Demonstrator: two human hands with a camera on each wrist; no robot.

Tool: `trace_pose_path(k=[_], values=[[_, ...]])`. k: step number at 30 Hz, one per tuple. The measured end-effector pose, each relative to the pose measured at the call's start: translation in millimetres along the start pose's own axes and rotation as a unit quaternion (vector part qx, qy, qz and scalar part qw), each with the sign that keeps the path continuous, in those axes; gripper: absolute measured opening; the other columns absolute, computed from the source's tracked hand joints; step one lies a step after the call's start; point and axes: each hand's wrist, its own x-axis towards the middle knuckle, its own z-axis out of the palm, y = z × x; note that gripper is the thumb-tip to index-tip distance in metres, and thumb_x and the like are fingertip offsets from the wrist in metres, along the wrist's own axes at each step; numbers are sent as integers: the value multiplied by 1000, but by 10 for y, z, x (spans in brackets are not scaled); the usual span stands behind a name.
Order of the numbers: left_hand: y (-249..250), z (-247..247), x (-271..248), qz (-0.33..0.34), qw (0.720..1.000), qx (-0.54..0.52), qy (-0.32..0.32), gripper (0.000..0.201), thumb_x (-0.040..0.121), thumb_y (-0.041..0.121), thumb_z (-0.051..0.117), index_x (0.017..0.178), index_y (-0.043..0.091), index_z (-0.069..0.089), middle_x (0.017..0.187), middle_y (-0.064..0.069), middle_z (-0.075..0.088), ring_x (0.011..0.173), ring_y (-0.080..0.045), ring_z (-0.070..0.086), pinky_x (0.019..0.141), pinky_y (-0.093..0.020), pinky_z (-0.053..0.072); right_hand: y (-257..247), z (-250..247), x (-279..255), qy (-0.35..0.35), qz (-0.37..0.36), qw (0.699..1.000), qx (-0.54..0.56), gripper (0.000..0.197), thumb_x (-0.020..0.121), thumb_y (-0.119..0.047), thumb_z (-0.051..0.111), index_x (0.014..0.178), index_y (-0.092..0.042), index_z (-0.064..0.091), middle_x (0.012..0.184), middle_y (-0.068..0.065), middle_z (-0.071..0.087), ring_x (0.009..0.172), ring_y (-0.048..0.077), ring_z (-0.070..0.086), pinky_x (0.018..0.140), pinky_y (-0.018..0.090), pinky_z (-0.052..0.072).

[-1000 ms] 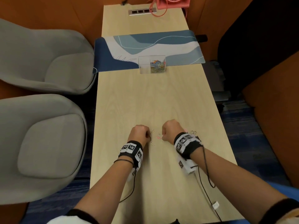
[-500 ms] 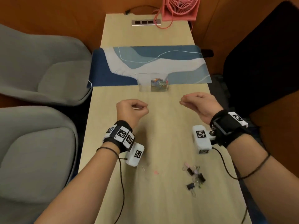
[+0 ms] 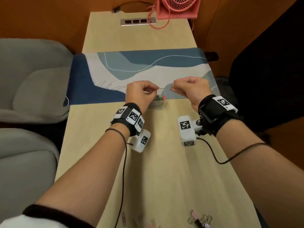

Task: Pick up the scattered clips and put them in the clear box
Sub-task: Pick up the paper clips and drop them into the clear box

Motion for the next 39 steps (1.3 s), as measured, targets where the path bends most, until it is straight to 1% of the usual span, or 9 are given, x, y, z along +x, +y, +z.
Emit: trace_pose_path(k=[6,12,15,19,24,29,33,36,39], values=[[-78,-13,-28,51,997,61,-11,13,80,22,79,93,19,78,85,8,74,73,-4,65,80,-19,54,186,130,131,21,-73,992,-103,11,69,-1,76,76,-8,76,78,7,75,77,21,73,74,29,60],[-140,-101,-97,108,987,107,59,16,85,18,68,96,26,76,91,11,71,89,-7,54,83,-17,40,229,304,130,17,-175,947,-270,10,65,-8,76,72,-16,76,70,-2,72,65,11,69,67,18,56],[-163,-198,-180,110,985,101,83,21,84,14,66,100,26,74,94,13,69,89,-10,53,81,-9,32,231,390,148,-38,-255,880,-399,10,68,-8,71,72,-16,75,67,-4,70,63,9,65,67,14,50],[-262,-388,-342,114,987,89,63,25,83,13,65,103,26,72,91,14,65,87,-10,52,79,-20,40,255,488,208,-141,-300,755,-566,20,76,-7,59,84,-14,76,82,3,72,80,21,65,77,28,52],[-441,-645,-633,125,986,113,12,22,84,14,66,99,28,73,87,13,65,82,-9,51,73,-20,40,203,553,152,-156,-284,709,-626,25,82,-13,60,102,-19,74,97,7,73,90,26,66,87,36,54],[-514,-884,-1158,63,978,131,-147,21,85,12,65,95,28,75,88,12,66,76,-3,56,70,-9,39,136,487,-156,-112,-295,725,-612,27,86,-12,58,107,-20,72,102,6,71,94,26,64,86,35,52],[-618,-1040,-1961,-10,939,192,-286,25,85,11,61,99,27,73,90,13,62,83,-5,57,85,-23,48,441,257,-937,-119,-265,772,-565,27,83,-2,57,97,-15,76,97,6,73,88,22,66,85,25,48],[-727,-1051,-2664,-13,937,178,-302,23,87,22,65,110,26,70,92,13,55,85,-7,54,85,-27,49,840,79,-1647,-145,-156,840,-499,27,80,3,59,84,-16,77,86,1,73,76,11,66,79,16,51],[-790,-1042,-3163,-6,958,152,-244,33,89,27,65,122,22,65,104,8,53,92,-9,54,90,-27,48,1128,-32,-2091,-115,-86,895,-422,27,77,5,62,76,-19,76,74,1,72,72,15,70,78,27,57]])
